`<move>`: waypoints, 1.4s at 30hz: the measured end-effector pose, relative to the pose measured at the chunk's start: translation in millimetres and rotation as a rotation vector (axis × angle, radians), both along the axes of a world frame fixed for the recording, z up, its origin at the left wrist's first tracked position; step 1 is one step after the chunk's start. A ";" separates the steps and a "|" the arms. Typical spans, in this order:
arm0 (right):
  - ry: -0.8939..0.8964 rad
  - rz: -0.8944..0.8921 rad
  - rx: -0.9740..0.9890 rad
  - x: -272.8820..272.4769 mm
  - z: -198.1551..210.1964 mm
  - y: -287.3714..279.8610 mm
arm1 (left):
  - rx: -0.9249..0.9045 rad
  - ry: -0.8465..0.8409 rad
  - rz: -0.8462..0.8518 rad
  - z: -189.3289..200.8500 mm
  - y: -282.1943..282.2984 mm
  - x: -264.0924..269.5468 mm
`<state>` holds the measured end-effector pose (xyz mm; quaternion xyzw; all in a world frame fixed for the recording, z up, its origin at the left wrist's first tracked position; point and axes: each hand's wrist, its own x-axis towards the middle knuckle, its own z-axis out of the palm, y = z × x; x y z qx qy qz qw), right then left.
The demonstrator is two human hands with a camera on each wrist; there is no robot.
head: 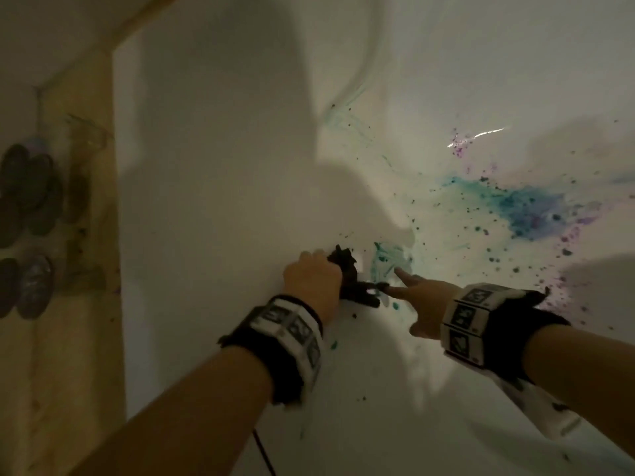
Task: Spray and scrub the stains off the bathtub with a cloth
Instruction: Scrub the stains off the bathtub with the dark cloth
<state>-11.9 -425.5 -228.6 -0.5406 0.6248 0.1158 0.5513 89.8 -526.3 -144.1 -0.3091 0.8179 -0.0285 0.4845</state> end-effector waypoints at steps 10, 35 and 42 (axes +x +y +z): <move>-0.202 -0.025 -0.015 76.4 15.9 20.7 | -0.293 0.273 -0.042 66.4 -60.1 77.2; -0.065 0.300 0.216 40.7 11.3 89.4 | -0.460 0.492 0.272 83.1 -21.8 123.1; -0.045 0.289 0.214 46.9 2.1 82.4 | -0.548 0.437 0.358 31.5 -39.7 95.0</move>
